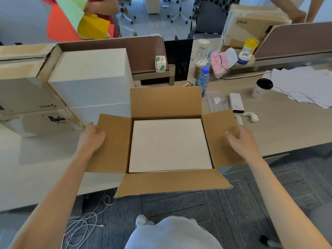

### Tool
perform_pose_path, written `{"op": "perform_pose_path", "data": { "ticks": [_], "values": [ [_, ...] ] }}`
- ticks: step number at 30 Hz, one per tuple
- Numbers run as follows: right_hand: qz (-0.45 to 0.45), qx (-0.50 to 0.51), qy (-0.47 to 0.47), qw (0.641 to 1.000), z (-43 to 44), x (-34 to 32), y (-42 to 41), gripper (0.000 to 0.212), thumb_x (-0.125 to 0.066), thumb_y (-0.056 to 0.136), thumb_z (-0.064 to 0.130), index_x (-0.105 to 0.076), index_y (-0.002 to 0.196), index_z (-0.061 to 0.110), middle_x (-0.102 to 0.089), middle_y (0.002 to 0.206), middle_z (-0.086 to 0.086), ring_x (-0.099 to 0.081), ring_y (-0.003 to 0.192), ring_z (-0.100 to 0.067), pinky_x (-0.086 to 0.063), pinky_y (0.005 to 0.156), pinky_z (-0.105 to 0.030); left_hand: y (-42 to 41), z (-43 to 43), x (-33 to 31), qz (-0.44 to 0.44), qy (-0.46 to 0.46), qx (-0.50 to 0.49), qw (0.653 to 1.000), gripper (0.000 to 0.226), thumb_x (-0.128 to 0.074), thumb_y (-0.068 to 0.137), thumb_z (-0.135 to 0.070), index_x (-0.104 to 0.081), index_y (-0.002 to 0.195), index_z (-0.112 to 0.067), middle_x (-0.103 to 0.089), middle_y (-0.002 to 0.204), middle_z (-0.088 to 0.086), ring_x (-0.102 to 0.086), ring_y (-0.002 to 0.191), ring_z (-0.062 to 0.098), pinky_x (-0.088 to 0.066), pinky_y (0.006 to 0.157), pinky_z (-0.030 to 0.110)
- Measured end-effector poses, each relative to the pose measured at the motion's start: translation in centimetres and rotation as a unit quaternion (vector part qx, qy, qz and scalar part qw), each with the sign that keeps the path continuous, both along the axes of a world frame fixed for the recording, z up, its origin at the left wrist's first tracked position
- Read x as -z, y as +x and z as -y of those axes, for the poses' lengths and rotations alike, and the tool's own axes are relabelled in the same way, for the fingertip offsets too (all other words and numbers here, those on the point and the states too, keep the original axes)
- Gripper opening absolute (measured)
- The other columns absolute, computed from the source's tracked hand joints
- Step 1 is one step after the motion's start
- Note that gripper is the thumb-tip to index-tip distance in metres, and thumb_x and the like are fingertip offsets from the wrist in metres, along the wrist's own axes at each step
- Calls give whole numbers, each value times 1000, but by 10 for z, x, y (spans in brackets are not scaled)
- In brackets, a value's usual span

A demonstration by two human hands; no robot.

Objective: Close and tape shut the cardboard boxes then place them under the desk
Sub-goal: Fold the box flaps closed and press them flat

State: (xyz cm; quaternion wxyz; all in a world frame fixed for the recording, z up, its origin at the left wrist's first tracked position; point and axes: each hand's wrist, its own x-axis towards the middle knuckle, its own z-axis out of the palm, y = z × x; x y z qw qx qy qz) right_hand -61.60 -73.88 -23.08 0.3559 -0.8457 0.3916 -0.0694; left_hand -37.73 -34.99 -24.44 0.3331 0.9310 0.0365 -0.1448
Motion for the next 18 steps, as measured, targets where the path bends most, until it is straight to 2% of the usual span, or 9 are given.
{"op": "perform_pose_path", "data": {
  "ticks": [2, 5, 6, 8, 10, 12, 14, 16, 18],
  "values": [
    [-7, -21, -29, 999, -4, -7, -1, 58, -53, 97, 37, -34, 149, 18, -39, 150, -9, -32, 140, -24, -33, 110, -43, -2, 6, -15, 36, -61, -6, 997, 60, -43, 97, -27, -17, 152, -20, -49, 141, 6, -51, 121, 30, -44, 95, 42],
    [29, -76, -29, 996, -20, -21, 0, 62, -52, 98, 40, -26, 153, 29, -31, 156, 2, -27, 144, -17, -29, 114, -40, -12, 27, -35, 55, -170, 18, 984, 53, -44, 101, -27, -24, 150, -19, -53, 132, -1, -57, 99, 17, -45, 76, 29],
    [37, -103, -15, 994, -28, -26, 0, 62, -53, 98, 39, -26, 153, 30, -32, 156, 6, -30, 143, -15, -30, 113, -37, -18, 36, -39, 51, -200, 40, 978, 49, -43, 101, -24, -30, 147, -18, -56, 128, -2, -58, 91, 14, -43, 71, 26],
    [26, -157, 43, 986, -42, -32, 3, 65, -54, 97, 42, -23, 154, 33, -38, 150, 14, -46, 131, -12, -36, 104, -32, -31, 52, -44, 33, -234, 104, 966, 39, -43, 101, -17, -41, 140, -14, -63, 119, -1, -59, 77, 10, -41, 63, 22],
    [-14, -214, 121, 969, -56, -36, 3, 67, -54, 95, 48, -21, 153, 41, -43, 143, 20, -56, 118, -9, -44, 99, -34, -46, 63, -46, 1, -238, 182, 954, 32, -44, 101, -14, -50, 133, -12, -68, 114, 0, -60, 70, 6, -40, 57, 14],
    [-72, -287, 150, 943, -65, -36, 1, 63, -51, 95, 52, -23, 151, 45, -46, 143, 20, -55, 119, -9, -48, 99, -36, -61, 70, -50, -36, -204, 285, 936, 29, -47, 100, -17, -55, 128, -15, -68, 113, -3, -62, 73, 5, -42, 59, 9],
    [-139, -371, 145, 907, -73, -40, -3, 60, -49, 95, 53, -25, 149, 45, -46, 144, 18, -52, 122, -5, -43, 103, -31, -74, 75, -51, -84, -157, 392, 902, 25, -53, 98, -24, -59, 122, -22, -68, 113, -8, -65, 83, 5, -48, 71, 13],
    [-202, -435, 133, 867, -79, -44, -7, 66, -50, 92, 59, -24, 150, 44, -43, 147, 19, -46, 127, -2, -38, 109, -30, -85, 77, -50, -120, -119, 449, 877, 25, -60, 93, -32, -60, 118, -31, -68, 111, -15, -64, 95, 4, -47, 85, 21],
    [-239, -475, 118, 839, -83, -47, -10, 77, -55, 84, 67, -21, 150, 47, -38, 150, 22, -40, 133, -1, -35, 113, -33, -96, 77, -49, -132, -89, 475, 866, 33, -65, 89, -38, -56, 121, -38, -66, 111, -21, -60, 102, -2, -43, 89, 21]
  ]
}}
